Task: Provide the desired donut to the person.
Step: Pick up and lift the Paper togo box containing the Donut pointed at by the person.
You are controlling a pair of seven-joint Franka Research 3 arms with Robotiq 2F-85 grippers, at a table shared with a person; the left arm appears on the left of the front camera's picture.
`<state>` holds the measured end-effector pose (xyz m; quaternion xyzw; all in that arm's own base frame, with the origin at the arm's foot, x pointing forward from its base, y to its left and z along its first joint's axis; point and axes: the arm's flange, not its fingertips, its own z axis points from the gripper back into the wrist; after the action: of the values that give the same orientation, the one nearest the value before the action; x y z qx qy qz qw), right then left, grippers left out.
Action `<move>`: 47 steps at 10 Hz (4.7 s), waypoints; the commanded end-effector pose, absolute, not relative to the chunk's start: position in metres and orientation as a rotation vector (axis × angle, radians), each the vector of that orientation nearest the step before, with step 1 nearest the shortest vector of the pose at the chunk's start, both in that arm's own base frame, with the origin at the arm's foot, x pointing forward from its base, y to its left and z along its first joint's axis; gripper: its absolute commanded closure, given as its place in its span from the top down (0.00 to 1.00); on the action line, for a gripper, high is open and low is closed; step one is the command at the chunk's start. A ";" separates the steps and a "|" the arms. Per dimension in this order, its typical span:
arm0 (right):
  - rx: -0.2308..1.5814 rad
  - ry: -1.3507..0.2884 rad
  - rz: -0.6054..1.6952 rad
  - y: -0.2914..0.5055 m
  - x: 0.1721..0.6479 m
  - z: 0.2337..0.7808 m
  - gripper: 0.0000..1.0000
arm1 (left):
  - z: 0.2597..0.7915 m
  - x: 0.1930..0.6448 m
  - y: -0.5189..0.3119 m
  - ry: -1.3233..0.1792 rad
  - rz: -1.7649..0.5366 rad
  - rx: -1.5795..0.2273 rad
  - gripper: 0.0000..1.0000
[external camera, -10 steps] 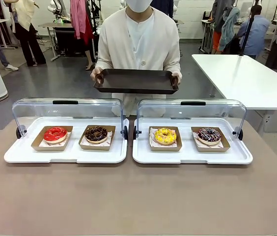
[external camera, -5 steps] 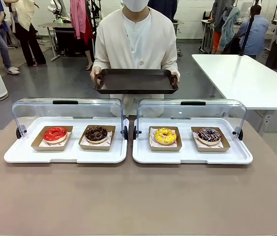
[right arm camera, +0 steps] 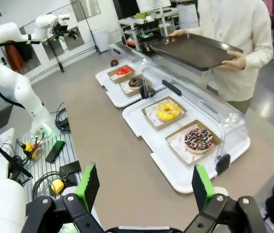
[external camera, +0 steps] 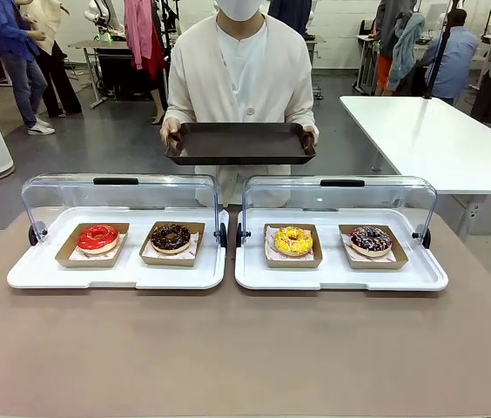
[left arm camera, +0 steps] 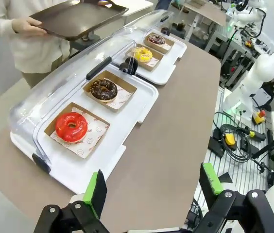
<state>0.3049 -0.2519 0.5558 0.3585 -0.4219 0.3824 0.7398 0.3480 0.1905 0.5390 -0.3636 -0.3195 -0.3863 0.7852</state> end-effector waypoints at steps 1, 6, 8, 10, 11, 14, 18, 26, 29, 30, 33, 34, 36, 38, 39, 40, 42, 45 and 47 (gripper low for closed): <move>0.787 -0.941 0.818 -0.261 0.303 0.551 1.00 | 0.536 0.350 0.190 -0.680 -0.831 -0.799 1.00; 0.787 -0.941 0.818 -0.261 0.303 0.551 1.00 | 0.536 0.350 0.190 -0.680 -0.831 -0.799 1.00; 0.787 -0.941 0.818 -0.261 0.303 0.551 1.00 | 0.536 0.350 0.190 -0.680 -0.831 -0.799 1.00; 0.787 -0.941 0.818 -0.261 0.303 0.551 1.00 | 0.536 0.350 0.190 -0.680 -0.831 -0.799 1.00; 0.787 -0.941 0.818 -0.261 0.303 0.551 1.00 | 0.536 0.350 0.190 -0.680 -0.831 -0.799 1.00; 0.787 -0.941 0.818 -0.261 0.303 0.551 1.00 | 0.536 0.350 0.190 -0.680 -0.831 -0.799 1.00; 0.787 -0.941 0.818 -0.261 0.303 0.551 1.00 | 0.536 0.350 0.190 -0.680 -0.831 -0.799 1.00; 0.787 -0.941 0.818 -0.261 0.303 0.551 1.00 | 0.536 0.350 0.190 -0.680 -0.831 -0.799 1.00; 0.776 -0.919 0.809 -0.260 0.301 0.552 1.00 | 0.536 0.350 0.190 -0.680 -0.831 -0.799 1.00; 0.701 -0.863 0.866 -0.248 0.310 0.567 1.00 | 0.536 0.350 0.190 -0.680 -0.831 -0.799 1.00; 0.505 -0.569 1.148 -0.191 0.338 0.615 1.00 | 0.536 0.350 0.190 -0.680 -0.831 -0.799 1.00; 0.446 -0.452 1.240 -0.172 0.347 0.623 1.00 | 0.536 0.350 0.190 -0.680 -0.831 -0.799 1.00; 0.352 -0.291 1.379 -0.135 0.366 0.618 1.00 | 0.536 0.350 0.190 -0.680 -0.831 -0.799 1.00; 0.259 -0.241 1.466 -0.093 0.381 0.592 1.00 | 0.536 0.350 0.190 -0.680 -0.831 -0.799 1.00; 0.243 -0.248 1.520 -0.073 0.381 0.578 1.00 | 0.536 0.350 0.190 -0.680 -0.831 -0.799 1.00; 0.252 -0.261 1.550 -0.055 0.380 0.566 1.00 | 0.536 0.350 0.190 -0.680 -0.831 -0.799 1.00; 0.245 -0.353 1.584 -0.026 0.379 0.538 1.00 | 0.536 0.350 0.190 -0.680 -0.831 -0.799 1.00; 0.179 -0.328 1.632 -0.008 0.373 0.511 1.00 | 0.536 0.350 0.190 -0.680 -0.831 -0.799 1.00; 0.218 -0.312 1.595 -0.014 0.382 0.527 1.00 | 0.536 0.350 0.190 -0.680 -0.831 -0.799 1.00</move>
<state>0.3786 -0.0104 0.5200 0.0921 -0.1424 0.7144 0.6789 0.3499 0.1893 0.5349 -0.3661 -0.3081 -0.3840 0.7897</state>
